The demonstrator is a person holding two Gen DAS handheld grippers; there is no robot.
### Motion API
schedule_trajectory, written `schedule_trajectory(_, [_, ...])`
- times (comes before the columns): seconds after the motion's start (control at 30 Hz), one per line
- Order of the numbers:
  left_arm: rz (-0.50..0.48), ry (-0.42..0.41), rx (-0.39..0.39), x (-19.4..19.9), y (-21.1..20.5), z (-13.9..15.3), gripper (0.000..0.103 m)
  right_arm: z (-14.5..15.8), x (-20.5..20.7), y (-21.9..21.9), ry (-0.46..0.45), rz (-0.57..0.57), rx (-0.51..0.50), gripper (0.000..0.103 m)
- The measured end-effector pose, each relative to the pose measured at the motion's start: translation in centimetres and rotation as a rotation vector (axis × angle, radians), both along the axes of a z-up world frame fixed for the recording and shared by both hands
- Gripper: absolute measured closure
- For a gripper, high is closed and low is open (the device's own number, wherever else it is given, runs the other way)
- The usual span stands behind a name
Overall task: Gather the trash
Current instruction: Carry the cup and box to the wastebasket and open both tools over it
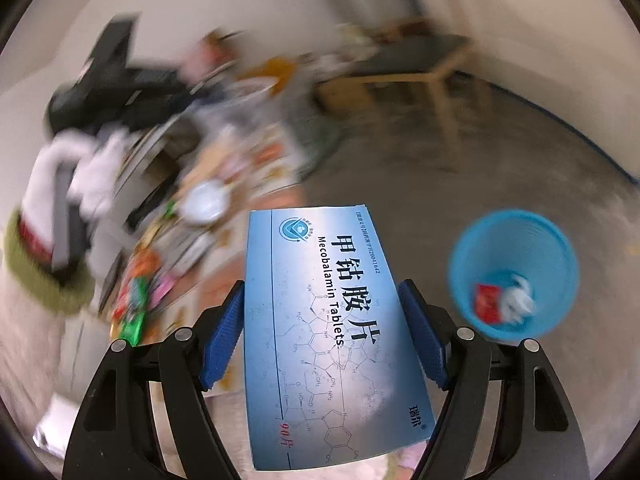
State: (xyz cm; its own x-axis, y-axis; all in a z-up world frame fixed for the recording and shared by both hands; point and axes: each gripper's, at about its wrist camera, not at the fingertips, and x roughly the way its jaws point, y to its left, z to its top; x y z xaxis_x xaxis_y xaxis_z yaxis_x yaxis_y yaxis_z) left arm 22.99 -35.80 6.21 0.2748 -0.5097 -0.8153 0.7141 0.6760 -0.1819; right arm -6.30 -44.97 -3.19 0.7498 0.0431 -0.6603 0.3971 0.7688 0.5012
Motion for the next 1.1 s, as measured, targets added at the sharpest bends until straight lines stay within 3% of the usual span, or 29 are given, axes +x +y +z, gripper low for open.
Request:
schedule_trajectory(0.23, [-0.14,0.145,0.081,-4.6,-9.0,-8.1,0.096,-4.0,-4.7,-8.4,-0.018,-0.255,0.24,0.032])
schedule_trajectory(0.53, [-0.127,0.259,0.196,-5.2,-15.5,-16.6,0.095,-10.0,-2.5,-14.6,0.024,-0.377,0.409,0.032])
schedule_trajectory(0.63, [-0.147,0.288,0.169,-5.0,-17.2,-17.5,0.093,-11.1,-0.9,-16.4,0.016,-0.406,0.404,0.029])
schedule_trajectory(0.7, [-0.162,0.29,0.131,-5.0,-17.5,-17.3,0.069,-11.8,-0.1,-17.5,0.007,-0.436,0.35,0.024])
schedule_trajectory(0.77, [-0.159,0.271,0.088,-5.0,-17.7,-16.7,0.056,-12.8,0.2,-18.4,0.03,-0.473,0.316,0.021])
schedule_trajectory(0.9, [-0.185,0.281,0.048,-5.2,-17.1,-15.9,0.052,-14.4,-0.4,-18.7,0.054,-0.519,0.338,0.021])
schedule_trajectory(1.1, [-0.179,0.275,0.008,-4.6,-14.4,-14.3,0.051,-14.1,-1.7,-16.9,0.08,-0.51,0.299,0.021])
